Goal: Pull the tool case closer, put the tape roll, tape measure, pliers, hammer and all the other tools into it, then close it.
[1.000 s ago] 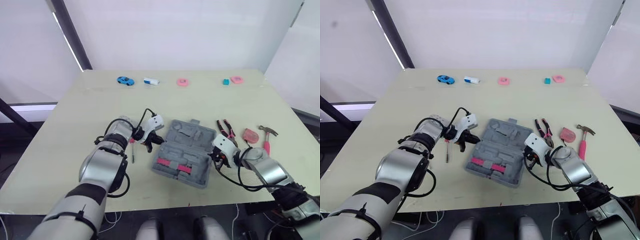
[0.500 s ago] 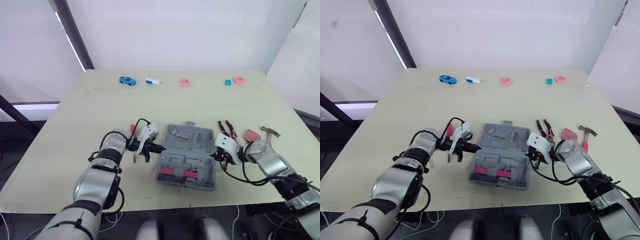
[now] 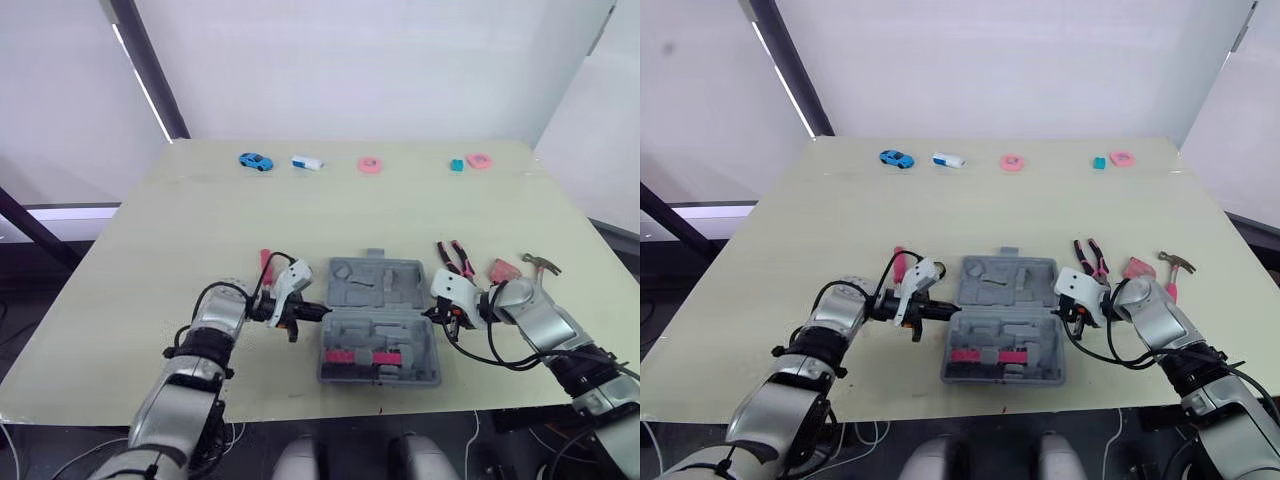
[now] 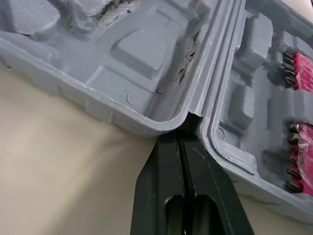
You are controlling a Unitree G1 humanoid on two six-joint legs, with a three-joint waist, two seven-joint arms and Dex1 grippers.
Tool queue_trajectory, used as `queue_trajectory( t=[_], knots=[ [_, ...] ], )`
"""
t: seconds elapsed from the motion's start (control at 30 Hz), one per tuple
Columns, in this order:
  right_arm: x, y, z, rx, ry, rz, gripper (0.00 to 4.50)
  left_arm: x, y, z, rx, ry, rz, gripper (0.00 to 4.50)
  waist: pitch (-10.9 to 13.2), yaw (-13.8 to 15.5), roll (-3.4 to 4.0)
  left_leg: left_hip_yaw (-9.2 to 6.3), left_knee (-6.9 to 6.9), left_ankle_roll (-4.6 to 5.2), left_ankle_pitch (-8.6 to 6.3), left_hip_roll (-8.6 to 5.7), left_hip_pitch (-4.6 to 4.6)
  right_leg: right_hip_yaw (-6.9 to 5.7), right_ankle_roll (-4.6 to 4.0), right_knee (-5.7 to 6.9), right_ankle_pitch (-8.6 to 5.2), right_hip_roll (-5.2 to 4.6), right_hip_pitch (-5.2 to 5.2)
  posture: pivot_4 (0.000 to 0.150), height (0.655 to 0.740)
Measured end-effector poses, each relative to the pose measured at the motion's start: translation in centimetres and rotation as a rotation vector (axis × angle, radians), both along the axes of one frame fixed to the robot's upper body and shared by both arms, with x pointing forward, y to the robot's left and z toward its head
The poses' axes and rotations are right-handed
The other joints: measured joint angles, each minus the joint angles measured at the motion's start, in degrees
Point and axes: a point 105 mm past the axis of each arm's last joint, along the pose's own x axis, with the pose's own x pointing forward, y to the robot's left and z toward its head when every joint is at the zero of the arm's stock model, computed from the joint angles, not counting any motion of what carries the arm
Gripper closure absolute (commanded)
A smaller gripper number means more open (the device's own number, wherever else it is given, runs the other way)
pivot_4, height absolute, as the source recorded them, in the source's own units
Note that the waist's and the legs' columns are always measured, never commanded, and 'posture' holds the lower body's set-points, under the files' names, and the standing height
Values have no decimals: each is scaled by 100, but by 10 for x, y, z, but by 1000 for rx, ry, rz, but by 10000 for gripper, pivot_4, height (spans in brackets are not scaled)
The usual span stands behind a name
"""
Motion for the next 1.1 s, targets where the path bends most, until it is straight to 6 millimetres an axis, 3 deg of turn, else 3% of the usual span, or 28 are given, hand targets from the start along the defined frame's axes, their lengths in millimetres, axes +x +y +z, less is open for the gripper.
queue_trajectory(
  t=[0.3,1.1],
  knots=[
    [-6,1,-1,3,13,22,44329,-17,0,-2,3,8,32,44672,0,24,0,1,0,0,0,1,4,0,-1,2,0,1,0,1500,7400],
    [-16,5,-4,8,34,29,44329,-22,6,-4,9,-6,70,44672,-1,54,1,2,0,0,0,2,7,1,-1,3,0,2,0,1500,7400]
  ],
)
